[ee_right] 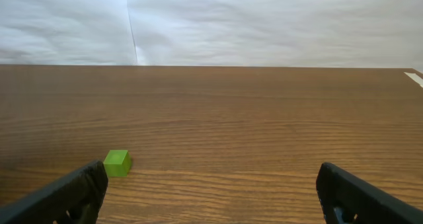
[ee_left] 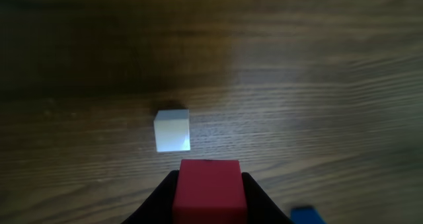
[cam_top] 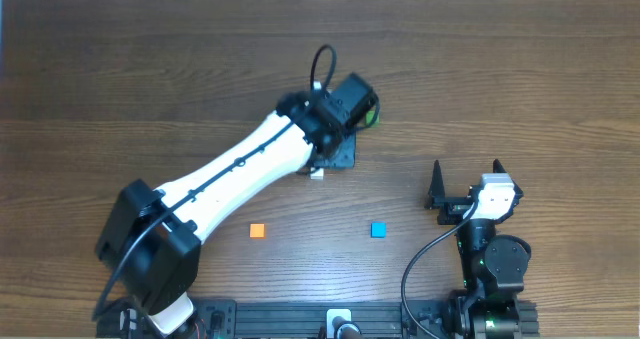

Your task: Stack Cubes

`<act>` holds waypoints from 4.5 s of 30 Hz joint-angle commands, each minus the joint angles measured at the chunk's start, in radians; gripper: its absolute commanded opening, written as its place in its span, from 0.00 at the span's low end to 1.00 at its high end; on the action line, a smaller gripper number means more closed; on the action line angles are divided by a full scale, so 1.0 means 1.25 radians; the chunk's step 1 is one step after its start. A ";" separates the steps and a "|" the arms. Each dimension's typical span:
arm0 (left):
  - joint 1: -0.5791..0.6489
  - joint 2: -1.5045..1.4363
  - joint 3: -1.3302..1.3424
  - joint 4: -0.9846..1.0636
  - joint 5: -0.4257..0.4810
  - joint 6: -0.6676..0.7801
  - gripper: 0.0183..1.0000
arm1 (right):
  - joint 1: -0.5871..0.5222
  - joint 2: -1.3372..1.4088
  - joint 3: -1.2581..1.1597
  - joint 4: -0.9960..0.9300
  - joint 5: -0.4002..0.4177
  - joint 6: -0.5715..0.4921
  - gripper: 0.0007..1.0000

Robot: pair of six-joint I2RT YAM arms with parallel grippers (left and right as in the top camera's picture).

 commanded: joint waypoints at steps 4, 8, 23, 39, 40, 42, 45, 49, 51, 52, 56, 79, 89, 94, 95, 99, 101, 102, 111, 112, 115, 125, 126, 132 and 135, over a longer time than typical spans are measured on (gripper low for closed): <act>0.001 0.011 -0.068 0.043 -0.025 -0.045 0.02 | -0.002 -0.005 -0.006 0.001 -0.007 -0.001 0.99; 0.001 0.016 -0.068 0.046 -0.043 -0.061 0.03 | -0.002 -0.005 -0.006 0.001 -0.007 -0.001 0.99; 0.009 0.045 -0.089 0.080 -0.058 -0.078 0.04 | -0.002 -0.005 -0.006 0.001 -0.007 -0.001 0.99; 0.016 0.049 -0.116 0.098 -0.058 -0.080 0.04 | -0.002 -0.005 -0.006 0.001 -0.007 -0.001 0.99; 0.016 0.050 -0.116 0.101 -0.058 -0.080 0.04 | -0.002 -0.005 -0.006 0.001 -0.007 -0.001 0.99; 0.016 0.052 -0.116 0.109 -0.059 -0.080 0.04 | -0.002 -0.005 -0.006 0.001 -0.007 -0.001 0.99; 0.016 0.055 -0.116 0.112 -0.061 -0.080 0.05 | -0.002 -0.005 -0.006 0.001 -0.007 -0.001 0.99; 0.016 0.056 -0.116 0.113 -0.064 -0.080 0.05 | -0.002 -0.005 -0.006 0.001 -0.007 -0.001 0.99; 0.017 0.056 -0.116 0.113 -0.064 -0.080 0.05 | -0.002 -0.005 -0.006 0.001 -0.007 -0.001 0.99; 0.017 0.056 -0.116 0.113 -0.065 -0.080 0.05 | -0.002 -0.005 -0.006 0.001 -0.007 -0.001 0.99; 0.018 0.057 -0.116 0.113 -0.070 -0.080 0.05 | -0.002 -0.005 -0.006 0.001 -0.007 -0.001 0.99; 0.018 0.069 -0.116 0.122 -0.072 -0.080 0.08 | -0.002 -0.005 -0.006 0.001 -0.007 -0.001 0.99; 0.018 0.070 -0.116 0.122 -0.072 -0.080 0.12 | -0.002 -0.005 -0.006 0.001 -0.007 -0.001 0.99; 0.018 0.071 -0.116 0.122 -0.072 -0.080 0.17 | -0.002 -0.005 -0.006 0.001 -0.007 -0.001 0.99; 0.018 0.071 -0.116 0.122 -0.071 -0.080 0.18 | -0.002 -0.005 -0.006 0.001 -0.007 -0.001 0.99; 0.018 0.072 -0.116 0.122 -0.071 -0.080 0.23 | -0.002 -0.005 -0.006 0.001 -0.007 -0.001 0.99; 0.018 0.072 -0.116 0.122 -0.070 -0.080 0.25 | -0.002 -0.005 -0.006 0.001 -0.007 -0.001 0.99; 0.018 0.072 -0.116 0.122 -0.070 -0.080 0.27 | -0.002 -0.005 -0.006 0.001 -0.007 -0.001 0.99; 0.018 0.072 -0.116 0.122 -0.069 -0.080 0.41 | -0.002 -0.005 -0.006 0.001 -0.007 -0.001 0.99; 0.018 0.072 -0.116 0.122 -0.070 -0.080 0.45 | -0.002 -0.005 -0.006 0.001 -0.007 -0.001 0.99; 0.018 0.071 -0.116 0.125 -0.070 -0.080 0.63 | -0.002 -0.005 -0.006 0.001 -0.007 -0.001 0.99; 0.043 -0.139 -0.116 0.113 -0.072 -0.079 0.93 | -0.002 -0.005 -0.006 0.001 -0.007 -0.001 0.99; 0.043 -0.165 -0.116 0.096 -0.073 -0.079 0.93 | -0.002 -0.005 -0.006 0.001 -0.007 -0.001 0.99; 0.031 -0.339 -0.142 -0.079 -0.112 -0.080 0.87 | -0.002 -0.005 -0.006 0.001 -0.007 -0.001 0.99; 0.011 -0.415 -0.259 -0.084 -0.129 -0.080 0.86 | -0.002 -0.005 -0.006 0.001 -0.007 -0.001 0.99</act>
